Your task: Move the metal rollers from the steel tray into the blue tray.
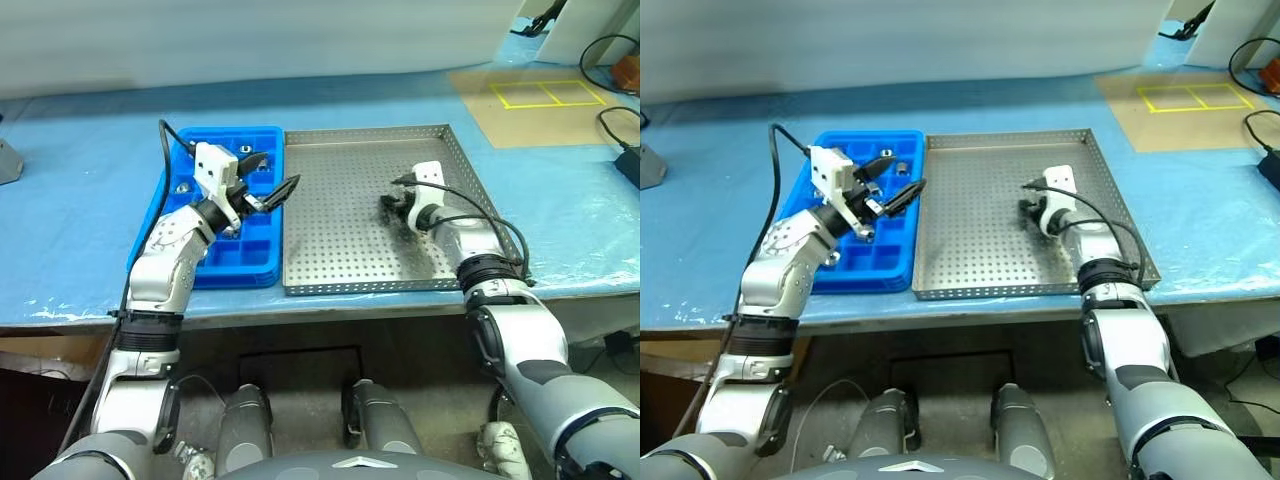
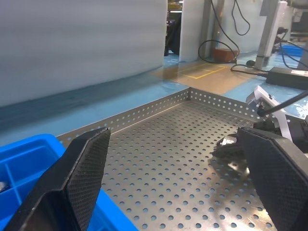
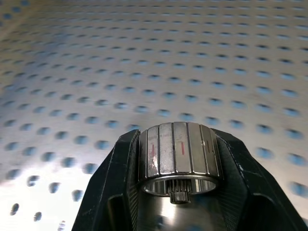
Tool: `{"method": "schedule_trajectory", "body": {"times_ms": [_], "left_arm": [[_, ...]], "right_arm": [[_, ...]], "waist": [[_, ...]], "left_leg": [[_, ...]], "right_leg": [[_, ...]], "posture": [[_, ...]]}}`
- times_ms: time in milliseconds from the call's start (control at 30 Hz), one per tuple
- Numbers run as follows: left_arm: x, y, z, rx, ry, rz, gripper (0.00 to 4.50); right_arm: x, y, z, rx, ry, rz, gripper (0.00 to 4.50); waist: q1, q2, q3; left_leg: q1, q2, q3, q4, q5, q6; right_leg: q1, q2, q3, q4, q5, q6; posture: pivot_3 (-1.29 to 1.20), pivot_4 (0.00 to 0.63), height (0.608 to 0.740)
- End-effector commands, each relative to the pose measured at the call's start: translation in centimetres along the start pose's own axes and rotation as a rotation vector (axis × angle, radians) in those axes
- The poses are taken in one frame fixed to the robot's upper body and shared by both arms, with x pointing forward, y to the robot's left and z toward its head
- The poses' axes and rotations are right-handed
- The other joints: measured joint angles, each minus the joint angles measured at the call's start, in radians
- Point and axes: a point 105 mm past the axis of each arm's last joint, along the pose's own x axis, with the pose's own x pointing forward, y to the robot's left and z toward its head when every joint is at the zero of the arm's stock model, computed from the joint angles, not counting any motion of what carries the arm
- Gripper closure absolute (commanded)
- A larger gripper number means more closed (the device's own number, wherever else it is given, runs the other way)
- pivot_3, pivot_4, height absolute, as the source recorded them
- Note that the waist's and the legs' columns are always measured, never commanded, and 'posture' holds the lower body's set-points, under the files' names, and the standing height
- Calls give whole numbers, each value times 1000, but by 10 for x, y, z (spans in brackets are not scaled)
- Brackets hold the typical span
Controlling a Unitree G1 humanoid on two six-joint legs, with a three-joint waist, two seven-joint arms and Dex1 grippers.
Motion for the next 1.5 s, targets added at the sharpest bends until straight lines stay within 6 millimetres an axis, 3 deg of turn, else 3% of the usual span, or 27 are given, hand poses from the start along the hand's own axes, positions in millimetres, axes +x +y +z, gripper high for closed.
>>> {"method": "schedule_trajectory", "body": {"times_ms": [33, 133, 200, 400, 533, 800, 933, 1200, 1433, 1500], "left_arm": [[-13, 4, 22, 72, -37, 28, 0], [-42, 8, 26, 114, -10, 81, 0], [-61, 10, 26, 133, 19, 125, 0], [-103, 10, 26, 171, 89, 232, 0], [-125, 14, 25, 192, 131, 312, 0], [-133, 15, 26, 192, 137, 337, 0], [-125, 15, 19, 180, 142, 315, 0], [-115, 17, 15, 165, 137, 285, 0], [-83, 1, 2, 120, 115, 196, 0], [-78, -1, 1, 116, 108, 184, 0]], "right_arm": [[7, 35, 49, -25, -169, 153, 2827], [13, 98, 73, -45, -238, 415, 2827], [11, 127, 82, -58, -267, 544, 2827], [3, 171, 94, -102, -296, 780, 2827], [-7, 192, 67, -249, -198, 960, 2827], [-20, 181, 52, -355, -111, 1068, 2827], [-22, 166, 29, -460, 3, 1058, 2827], [-24, 167, 19, -472, 40, 1070, 2827], [-18, 158, 18, -455, 44, 1013, 530], [-18, 156, 21, -443, 27, 1002, 530]], "waist": [[6, 0, 0], [12, 1, 1], [24, 1, 1], [103, 1, 1], [142, 1, 1], [165, 1, 1], [162, 1, 1], [155, 1, 1], [161, 1, 1], [159, 1, 1]], "left_leg": [[0, 0, -1, 0, 0, 0], [-2, 1, -1, 0, 0, 0], [-2, 3, -2, -2, 0, 0], [-5, 7, -1, -4, 0, -1], [-5, 7, -2, -4, 0, -1], [-4, 8, -4, -5, 1, -3], [-4, 8, -5, -5, 1, -3], [-4, 9, -4, -5, 2, -4], [-4, 8, -4, -3, 2, -4], [-4, 8, -4, -2, 2, -4]], "right_leg": [[-1, 0, 0, 0, 0, 0], [-2, 0, 0, 0, 0, 0], [-4, 0, 0, 0, 0, -1], [-5, 0, -3, -1, -2, -3], [-4, -1, -3, -2, -2, -3], [-4, -1, -3, 0, -2, -3], [-4, -1, -3, 0, -2, -3], [-6, 0, -3, 0, -2, -3], [-4, 0, -3, 1, -2, -3], [-4, 0, -3, 1, -2, -3]], "posture": [[-57, 150, 740], [38, 150, 740], [96, 150, 740], [201, 150, 740], [266, 150, 740], [266, 150, 740], [243, 150, 740], [212, 150, 740], [200, 150, 740], [196, 150, 740]]}}
